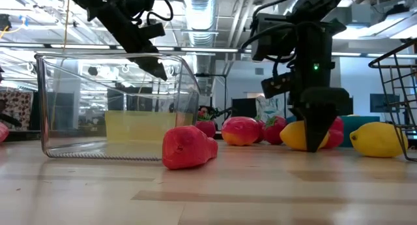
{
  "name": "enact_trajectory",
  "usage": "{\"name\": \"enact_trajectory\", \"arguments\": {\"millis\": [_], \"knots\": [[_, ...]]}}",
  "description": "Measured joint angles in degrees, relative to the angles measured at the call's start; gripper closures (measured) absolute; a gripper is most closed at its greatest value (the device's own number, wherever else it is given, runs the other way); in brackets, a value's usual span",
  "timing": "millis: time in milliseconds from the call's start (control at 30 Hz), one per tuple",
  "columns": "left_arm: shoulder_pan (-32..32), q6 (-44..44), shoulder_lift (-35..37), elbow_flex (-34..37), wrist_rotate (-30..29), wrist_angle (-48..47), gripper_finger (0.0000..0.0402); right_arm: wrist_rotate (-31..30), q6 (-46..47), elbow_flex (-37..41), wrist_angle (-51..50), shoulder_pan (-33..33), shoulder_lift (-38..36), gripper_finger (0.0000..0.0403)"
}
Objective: Sort produce into baskets
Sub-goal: Put the top lemon into the yellow bin
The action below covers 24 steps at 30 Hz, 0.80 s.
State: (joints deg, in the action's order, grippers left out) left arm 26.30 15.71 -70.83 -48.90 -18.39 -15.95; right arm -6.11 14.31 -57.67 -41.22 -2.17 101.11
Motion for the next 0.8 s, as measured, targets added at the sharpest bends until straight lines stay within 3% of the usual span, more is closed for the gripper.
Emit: {"name": "enact_trajectory", "arguments": {"millis": [233,600,800], "knots": [[0.0,0.0,0.0,0.0,-0.1,0.0,0.0099,0.5,0.3,-2.3,-0.6,0.0,-0.5,0.0137],[0.0,2.9,0.0,0.0,-2.5,0.0,0.0099,0.3,-0.1,-9.5,-1.2,0.5,-1.9,0.0141],[0.0,3.2,0.3,0.0,-6.4,0.0,0.0100,-2.8,-2.6,-13.9,6.6,2.8,-1.9,0.0142]]}}
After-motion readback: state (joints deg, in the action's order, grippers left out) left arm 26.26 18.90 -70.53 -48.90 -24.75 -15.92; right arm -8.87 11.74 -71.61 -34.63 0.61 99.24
